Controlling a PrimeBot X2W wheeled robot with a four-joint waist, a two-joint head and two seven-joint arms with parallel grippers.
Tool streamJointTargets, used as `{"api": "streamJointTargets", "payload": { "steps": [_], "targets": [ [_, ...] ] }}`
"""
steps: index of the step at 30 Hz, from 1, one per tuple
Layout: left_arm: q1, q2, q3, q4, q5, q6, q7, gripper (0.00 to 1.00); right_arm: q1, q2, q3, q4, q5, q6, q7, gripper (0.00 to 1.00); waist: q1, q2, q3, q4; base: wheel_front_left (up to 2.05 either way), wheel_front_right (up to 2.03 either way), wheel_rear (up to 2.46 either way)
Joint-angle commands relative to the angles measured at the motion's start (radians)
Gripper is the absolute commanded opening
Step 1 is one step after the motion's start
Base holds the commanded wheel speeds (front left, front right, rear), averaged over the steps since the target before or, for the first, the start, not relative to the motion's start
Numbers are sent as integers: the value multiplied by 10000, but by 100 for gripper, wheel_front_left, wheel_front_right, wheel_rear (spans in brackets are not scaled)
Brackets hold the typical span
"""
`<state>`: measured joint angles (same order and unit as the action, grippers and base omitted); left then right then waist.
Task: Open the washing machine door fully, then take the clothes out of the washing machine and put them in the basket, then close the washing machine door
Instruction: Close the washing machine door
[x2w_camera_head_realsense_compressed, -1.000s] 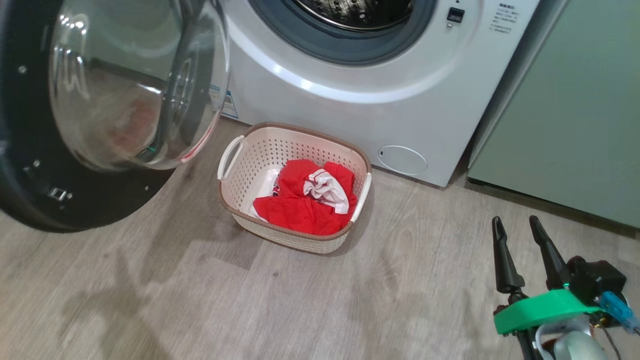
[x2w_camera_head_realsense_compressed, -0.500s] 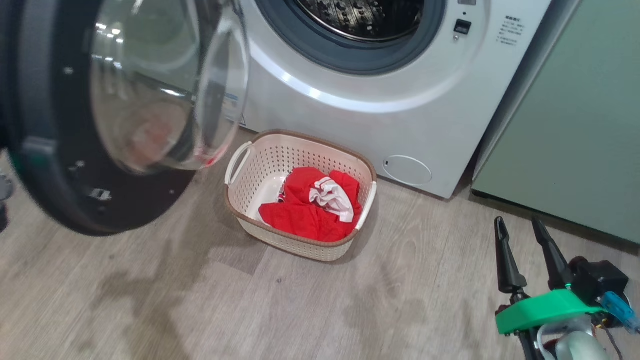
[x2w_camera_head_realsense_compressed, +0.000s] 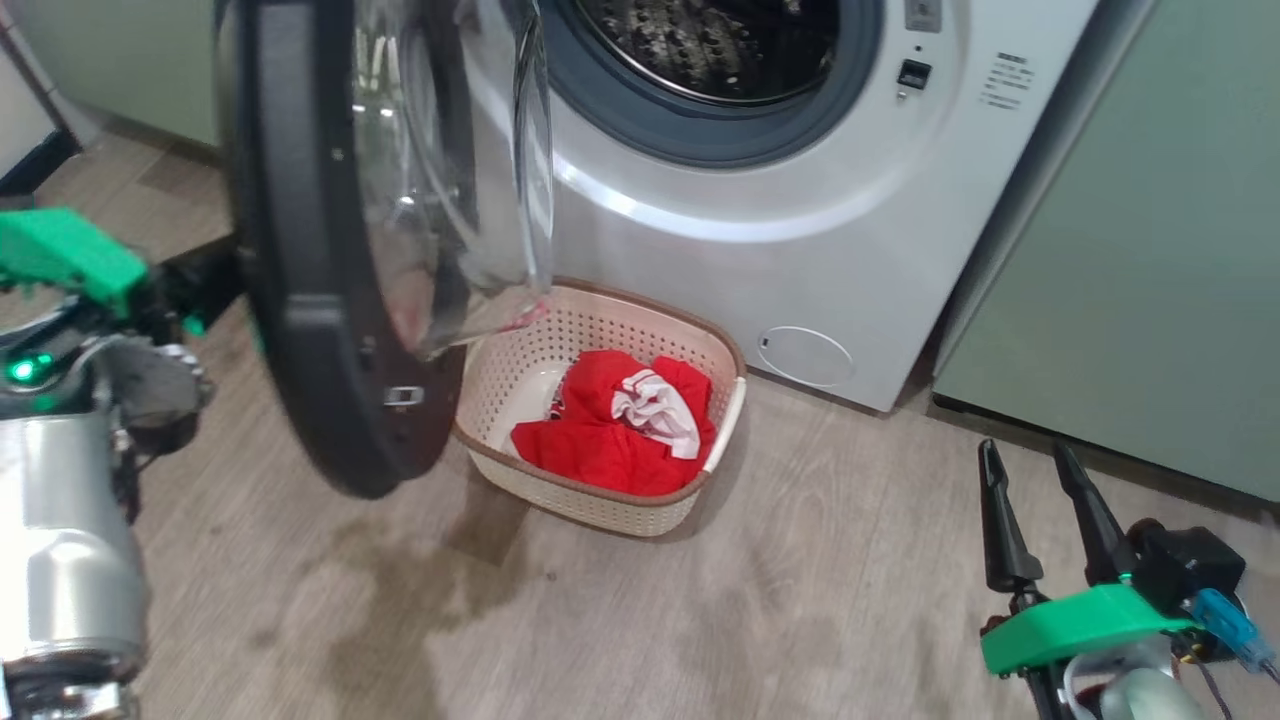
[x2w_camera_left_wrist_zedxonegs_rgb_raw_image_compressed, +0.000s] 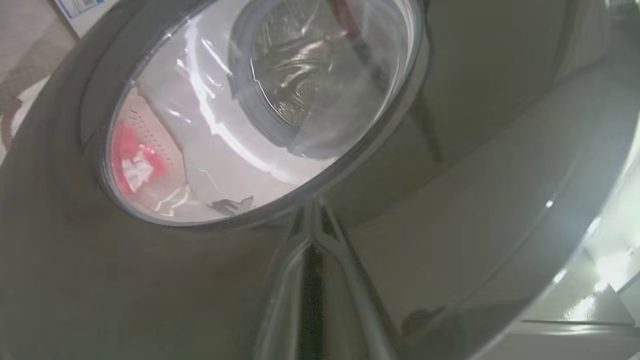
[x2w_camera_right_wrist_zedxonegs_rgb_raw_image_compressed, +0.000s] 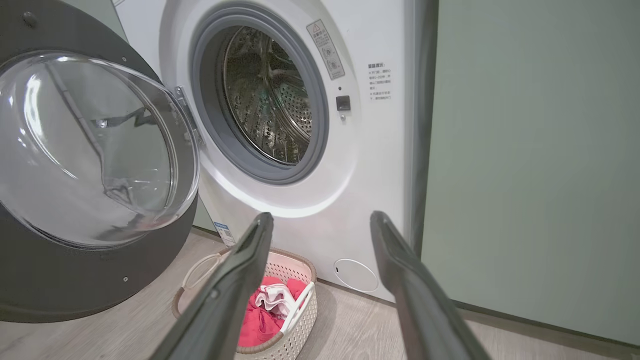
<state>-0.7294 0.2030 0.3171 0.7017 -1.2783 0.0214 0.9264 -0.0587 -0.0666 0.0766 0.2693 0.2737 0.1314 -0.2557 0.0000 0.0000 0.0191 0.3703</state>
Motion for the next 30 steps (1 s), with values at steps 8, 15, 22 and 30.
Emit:
{"api": "streamJointTargets", "payload": {
  "steps": [8,15,22,30],
  "targets": [
    [-379,-128,-19,-336,-197,-519,137,0,-501,-78,208,-326,-28,-7,-61,100,0,0,336,-1233,0,0,0],
    [-531,-100,61,-46,-210,-796,-125,0,-561,-85,144,-337,-20,-7,-61,100,0,0,574,-2424,0,0,0],
    [-732,-4,144,350,-159,-1032,-508,0,-650,-27,105,-388,-18,-7,-61,100,0,0,770,-3852,0,0,0],
    [-953,123,313,849,-146,-1246,-1063,0,-675,28,-4,-424,14,-7,-61,100,0,0,850,-4958,0,0,0]
  ]
}}
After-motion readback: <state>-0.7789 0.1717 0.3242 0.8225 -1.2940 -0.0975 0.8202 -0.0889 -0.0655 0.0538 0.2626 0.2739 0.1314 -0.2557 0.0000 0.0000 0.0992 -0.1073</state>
